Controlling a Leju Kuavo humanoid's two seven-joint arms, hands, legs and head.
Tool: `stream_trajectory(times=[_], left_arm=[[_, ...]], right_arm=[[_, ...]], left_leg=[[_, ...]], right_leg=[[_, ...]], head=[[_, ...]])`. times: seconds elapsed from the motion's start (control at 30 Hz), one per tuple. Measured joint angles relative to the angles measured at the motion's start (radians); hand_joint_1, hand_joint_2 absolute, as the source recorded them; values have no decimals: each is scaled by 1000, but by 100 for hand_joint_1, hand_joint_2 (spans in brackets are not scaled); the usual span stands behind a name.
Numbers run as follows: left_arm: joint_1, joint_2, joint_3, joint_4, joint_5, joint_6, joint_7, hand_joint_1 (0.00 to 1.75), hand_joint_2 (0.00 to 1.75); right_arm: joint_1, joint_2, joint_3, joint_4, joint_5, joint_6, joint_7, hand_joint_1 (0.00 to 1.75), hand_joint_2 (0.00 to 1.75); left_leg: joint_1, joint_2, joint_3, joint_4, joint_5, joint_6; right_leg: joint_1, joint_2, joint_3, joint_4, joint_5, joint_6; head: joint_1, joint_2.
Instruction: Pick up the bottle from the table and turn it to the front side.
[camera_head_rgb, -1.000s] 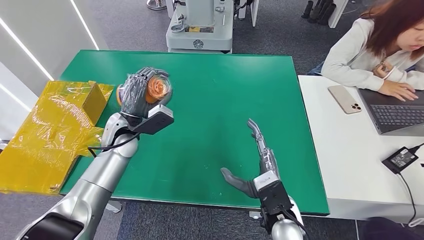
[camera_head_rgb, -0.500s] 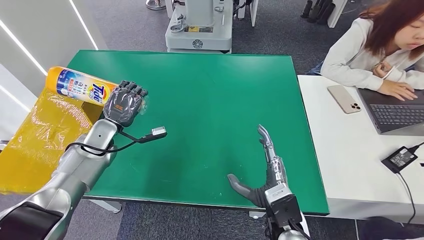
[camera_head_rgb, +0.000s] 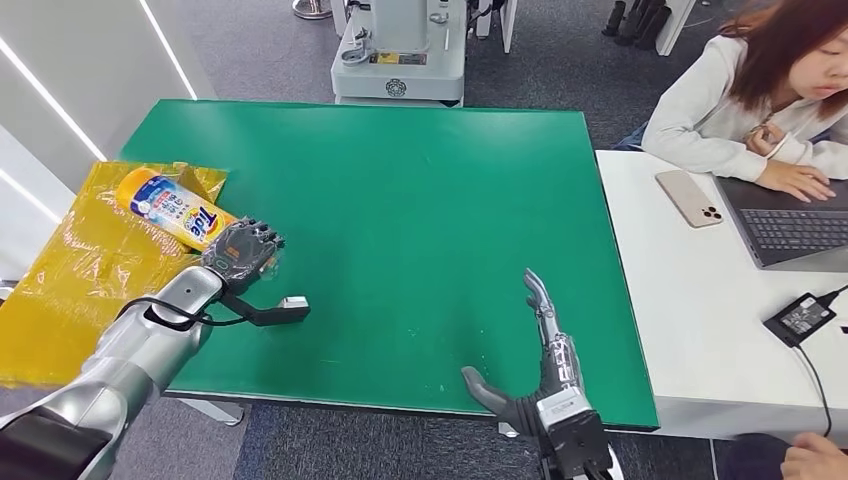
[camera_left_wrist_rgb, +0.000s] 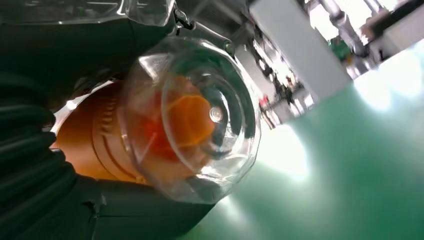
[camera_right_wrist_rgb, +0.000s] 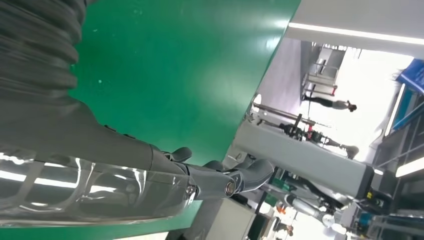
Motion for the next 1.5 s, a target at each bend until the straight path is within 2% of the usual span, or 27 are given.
stream_trajectory(times=[0.17,0.33,0.53,0.57,0.67,0.7,1.07,1.3,1.5], left_arm=[[6,-3,59,33,92,-83,-24,175,175],[11,-18,158,56,250,-229,-18,175,175],[6,-28,292,60,348,-263,1,175,175],[5,-29,306,60,350,-265,-3,155,175],[6,-28,336,60,353,-280,-20,24,175],[8,-27,344,60,355,-285,-26,0,175],[53,-51,405,64,448,-311,-150,0,175],[62,-136,488,27,681,-463,-291,0,175],[90,-213,502,-83,832,-531,-336,0,175]], right_arm=[[20,0,-9,-24,0,-1,16,0,175],[31,0,-15,-39,0,-1,18,0,175],[33,0,-15,-44,-2,2,19,0,175],[32,-1,-15,-44,-2,3,19,0,175],[29,-1,-14,-43,-3,9,18,0,175],[27,-2,-14,-42,-3,12,17,0,175],[1,-2,2,-30,0,36,20,0,175],[-5,-2,5,-18,2,36,20,0,175],[-6,1,6,-9,16,29,17,0,175]], left_leg=[[0,0,0,0,0,0],[0,0,0,0,0,-1],[0,0,0,0,0,-1],[0,0,1,0,0,-1],[0,0,1,0,-1,-1],[0,0,1,0,-1,-1],[0,0,1,0,0,-2],[0,-2,1,0,0,-2],[0,-3,1,0,0,-1]], right_leg=[[0,0,0,0,0,0],[0,0,0,0,0,0],[0,0,0,0,0,0],[0,0,0,0,0,0],[0,0,1,1,0,0],[0,0,1,1,0,0],[0,-1,1,0,0,0],[0,-2,1,-1,0,0],[0,-2,1,-1,0,0]], head=[[0,0],[0,0],[0,0],[0,0],[0,0],[0,0],[0,0],[0,0],[0,0]])
